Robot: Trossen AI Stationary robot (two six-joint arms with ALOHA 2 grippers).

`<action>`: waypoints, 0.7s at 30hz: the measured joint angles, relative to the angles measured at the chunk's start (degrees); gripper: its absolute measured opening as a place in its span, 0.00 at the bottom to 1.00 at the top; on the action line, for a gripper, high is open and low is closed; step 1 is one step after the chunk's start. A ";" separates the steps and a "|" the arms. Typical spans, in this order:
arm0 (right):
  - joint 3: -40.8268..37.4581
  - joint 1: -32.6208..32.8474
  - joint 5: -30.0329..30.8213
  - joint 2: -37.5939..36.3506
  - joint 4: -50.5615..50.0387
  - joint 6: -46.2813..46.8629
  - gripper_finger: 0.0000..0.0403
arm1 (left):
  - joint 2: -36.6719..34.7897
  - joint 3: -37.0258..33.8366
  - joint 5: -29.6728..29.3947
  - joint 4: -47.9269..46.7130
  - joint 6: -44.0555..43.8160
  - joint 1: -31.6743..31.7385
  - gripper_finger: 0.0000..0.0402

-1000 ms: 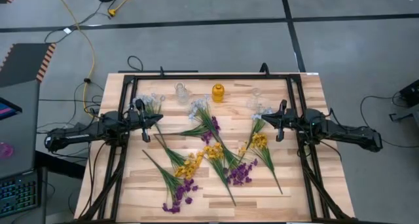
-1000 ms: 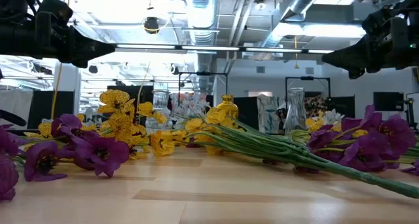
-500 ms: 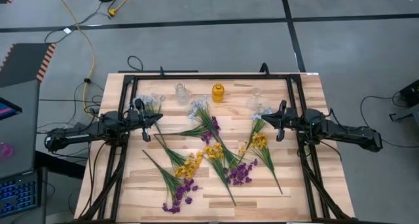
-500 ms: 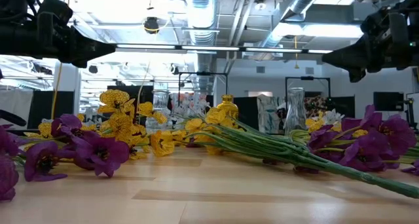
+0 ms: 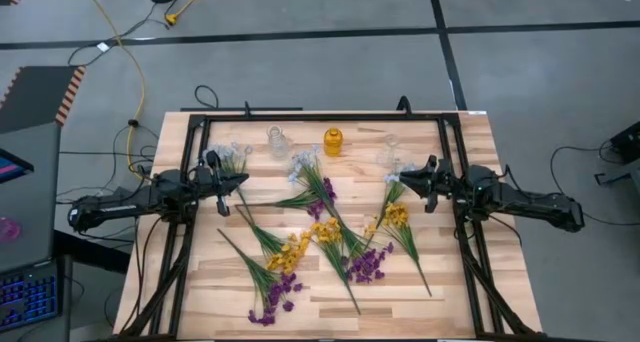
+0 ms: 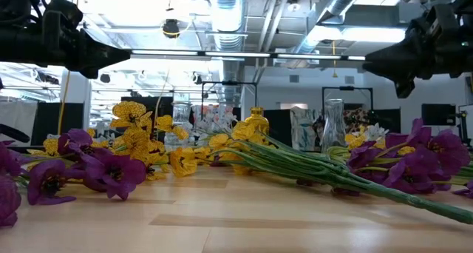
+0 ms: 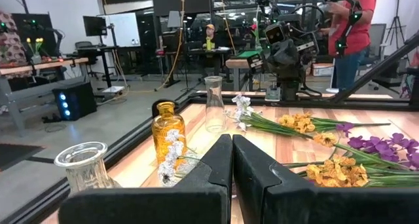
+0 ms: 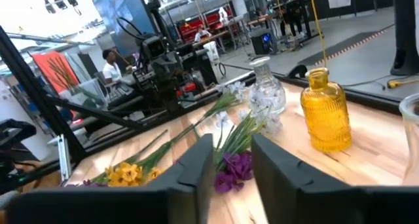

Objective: Sort flowers into vase by color
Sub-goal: Put the right white flowers into the right transparent vase

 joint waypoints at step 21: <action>0.22 0.00 1.37 -0.02 8.74 15.83 0.68 | -0.02 0.01 0.00 -0.02 -0.10 0.00 0.00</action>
